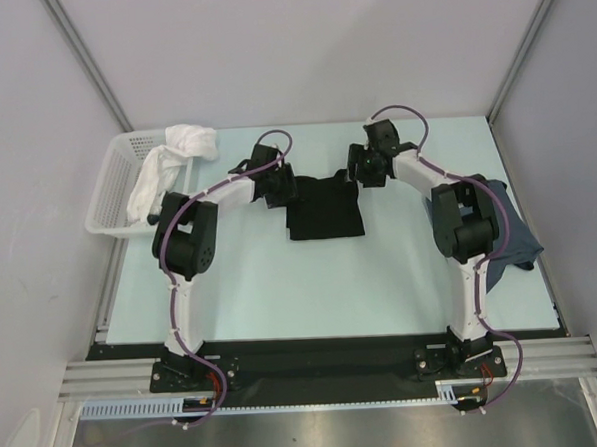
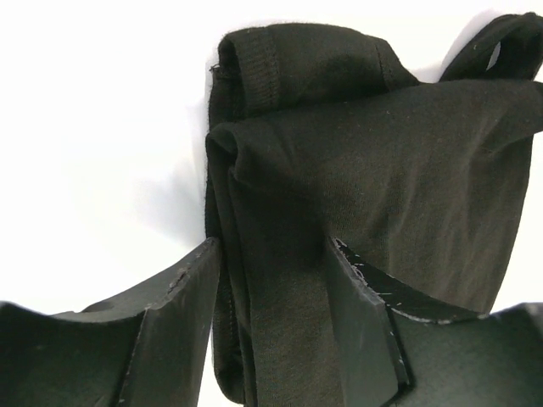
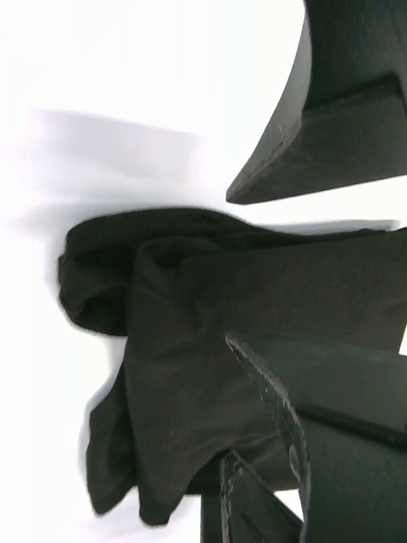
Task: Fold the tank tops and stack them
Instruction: Neatly place the folded tank top to the corner
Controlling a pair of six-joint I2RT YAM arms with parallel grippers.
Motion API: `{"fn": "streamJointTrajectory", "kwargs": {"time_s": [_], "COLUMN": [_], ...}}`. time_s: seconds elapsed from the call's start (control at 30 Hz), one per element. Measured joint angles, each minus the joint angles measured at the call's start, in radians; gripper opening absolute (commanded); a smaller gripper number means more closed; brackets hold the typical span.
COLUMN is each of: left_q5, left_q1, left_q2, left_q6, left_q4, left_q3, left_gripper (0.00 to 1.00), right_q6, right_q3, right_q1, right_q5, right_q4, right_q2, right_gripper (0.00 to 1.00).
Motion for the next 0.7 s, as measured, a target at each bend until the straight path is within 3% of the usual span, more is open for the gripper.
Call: {"fn": "streamJointTrajectory", "kwargs": {"time_s": [0.2,0.4,0.53,0.57,0.7], "left_q5": [-0.002,-0.005,-0.009,-0.010,-0.011], "left_q1": [0.000,-0.002,-0.006,-0.008,-0.017], "left_q2": [0.000,0.000,0.000,0.000,0.004], "left_q6": [0.000,0.000,-0.001,-0.003,-0.011], "left_q4": [-0.001,-0.001,-0.005,-0.008,-0.017], "left_q3": [-0.001,-0.001,-0.001,-0.001,-0.001], "left_gripper": [0.56,0.55,0.45,0.42,0.32], "right_q6": [0.002,0.002,0.003,0.002,0.001], "right_q3": [-0.003,-0.001,0.035,0.046,0.071], "right_q1": [-0.006,-0.002,0.012,0.017,0.040], "right_q5": [0.000,0.000,0.003,0.002,0.004], "right_q4": [-0.023,-0.022,-0.024,-0.023,-0.027], "right_q2": [0.005,0.065,0.088,0.095,0.118], "right_gripper": [0.71,0.71,0.61,0.53,0.40]}}
